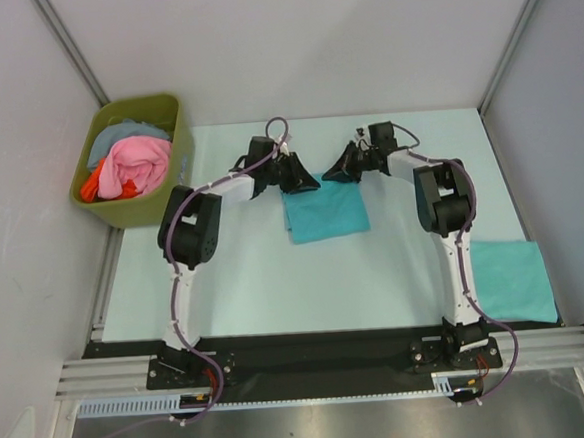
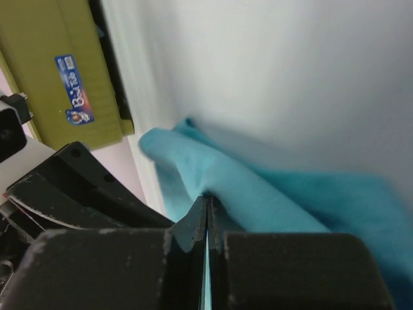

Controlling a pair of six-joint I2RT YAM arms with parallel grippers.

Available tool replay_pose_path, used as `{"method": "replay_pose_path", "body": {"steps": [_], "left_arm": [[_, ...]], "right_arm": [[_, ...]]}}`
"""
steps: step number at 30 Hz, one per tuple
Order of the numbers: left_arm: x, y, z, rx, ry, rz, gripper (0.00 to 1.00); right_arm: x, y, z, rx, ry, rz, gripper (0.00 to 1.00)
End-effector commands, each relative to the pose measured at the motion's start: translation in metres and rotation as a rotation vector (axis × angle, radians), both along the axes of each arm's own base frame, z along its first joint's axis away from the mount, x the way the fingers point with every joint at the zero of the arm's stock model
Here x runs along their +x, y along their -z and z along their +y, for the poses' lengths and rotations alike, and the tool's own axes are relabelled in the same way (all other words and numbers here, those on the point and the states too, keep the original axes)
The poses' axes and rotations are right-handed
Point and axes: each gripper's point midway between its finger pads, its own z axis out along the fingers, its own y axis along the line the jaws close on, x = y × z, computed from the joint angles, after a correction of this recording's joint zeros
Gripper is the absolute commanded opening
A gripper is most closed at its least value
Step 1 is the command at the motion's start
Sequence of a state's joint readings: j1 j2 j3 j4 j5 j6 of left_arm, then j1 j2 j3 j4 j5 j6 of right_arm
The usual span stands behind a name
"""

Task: Fold and stack the t-shirts
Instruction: Fold the tshirt

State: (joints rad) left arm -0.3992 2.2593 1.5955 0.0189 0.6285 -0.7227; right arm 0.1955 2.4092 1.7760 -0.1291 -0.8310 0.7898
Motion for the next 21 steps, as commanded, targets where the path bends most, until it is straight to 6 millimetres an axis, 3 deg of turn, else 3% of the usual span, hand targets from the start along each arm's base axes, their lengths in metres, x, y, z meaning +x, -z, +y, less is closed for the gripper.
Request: {"method": "replay_pose_path", "body": {"steps": [1,7,11,14,18,19,20,21], "left_arm": [[0.034,-0.020,0.000,-0.045,-0.025,-0.124,0.23],[0.053,0.008,0.029,-0.036,-0.088,-0.107,0.22],[0.061,0.042,0.046,0.019,-0.110,-0.064,0.21],[0.070,0.045,0.057,0.048,-0.117,-0.069,0.21],[0.073,0.016,0.056,0.068,-0.074,-0.107,0.25],[0.073,-0.006,0.054,0.057,-0.056,-0.147,0.30],[0.072,-0.020,0.052,0.049,-0.045,-0.165,0.39],[0.065,-0.027,0.051,0.044,-0.026,-0.150,0.41]], "right_arm": [[0.020,0.002,-0.001,0.075,0.035,-0.059,0.00],[0.031,0.035,-0.029,0.074,0.108,-0.030,0.00],[0.039,0.039,-0.036,0.083,0.128,-0.025,0.00],[0.046,0.043,-0.044,0.074,0.147,-0.004,0.02],[0.056,0.021,-0.045,0.069,0.133,-0.035,0.02],[0.061,0.007,-0.045,0.070,0.122,-0.064,0.02],[0.056,0.005,-0.046,0.063,0.117,-0.020,0.02],[0.055,-0.009,-0.045,0.063,0.109,-0.025,0.02]]}}
